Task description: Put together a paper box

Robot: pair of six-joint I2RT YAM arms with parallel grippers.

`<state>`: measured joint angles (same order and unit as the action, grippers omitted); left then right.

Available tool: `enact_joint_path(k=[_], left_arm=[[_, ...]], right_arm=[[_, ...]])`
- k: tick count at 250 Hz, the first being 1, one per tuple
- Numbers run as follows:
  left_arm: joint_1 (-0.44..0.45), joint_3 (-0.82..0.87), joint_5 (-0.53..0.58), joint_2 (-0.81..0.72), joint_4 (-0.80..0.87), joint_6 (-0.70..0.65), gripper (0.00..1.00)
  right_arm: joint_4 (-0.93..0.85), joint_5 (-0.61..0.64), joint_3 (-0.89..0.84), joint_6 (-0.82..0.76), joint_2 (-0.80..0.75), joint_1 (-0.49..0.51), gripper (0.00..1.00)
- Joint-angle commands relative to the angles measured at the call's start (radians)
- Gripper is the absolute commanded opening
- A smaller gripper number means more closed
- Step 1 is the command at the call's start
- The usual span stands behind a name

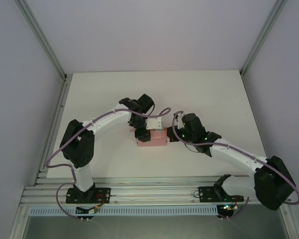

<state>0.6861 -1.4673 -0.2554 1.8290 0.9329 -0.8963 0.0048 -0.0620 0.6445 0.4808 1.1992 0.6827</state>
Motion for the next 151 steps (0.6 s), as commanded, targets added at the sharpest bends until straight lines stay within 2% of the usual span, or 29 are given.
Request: enact_joint_path(k=[1, 19, 60, 124, 151], left_arm=[[0.004, -0.009, -0.008, 0.048, -0.067, 0.018, 0.39], [0.004, -0.006, -0.003, 0.044, -0.072, 0.023, 0.39], [0.005, -0.009, 0.014, 0.041, -0.067, 0.024, 0.39], [0.004, -0.004, -0.012, 0.029, -0.082, 0.041, 0.4], [0.005, -0.002, 0.004, 0.033, -0.08, 0.046, 0.41]], right_arm=[[-0.03, -0.058, -0.078, -0.09, 0.032, 0.092, 0.0], [-0.035, -0.026, -0.107, -0.149, 0.019, 0.12, 0.0], [-0.136, 0.065, -0.123, -0.162, -0.017, 0.122, 0.0], [0.06, 0.073, -0.214, -0.209, -0.009, 0.139, 0.0], [0.026, 0.145, -0.204, -0.241, 0.019, 0.142, 0.0]])
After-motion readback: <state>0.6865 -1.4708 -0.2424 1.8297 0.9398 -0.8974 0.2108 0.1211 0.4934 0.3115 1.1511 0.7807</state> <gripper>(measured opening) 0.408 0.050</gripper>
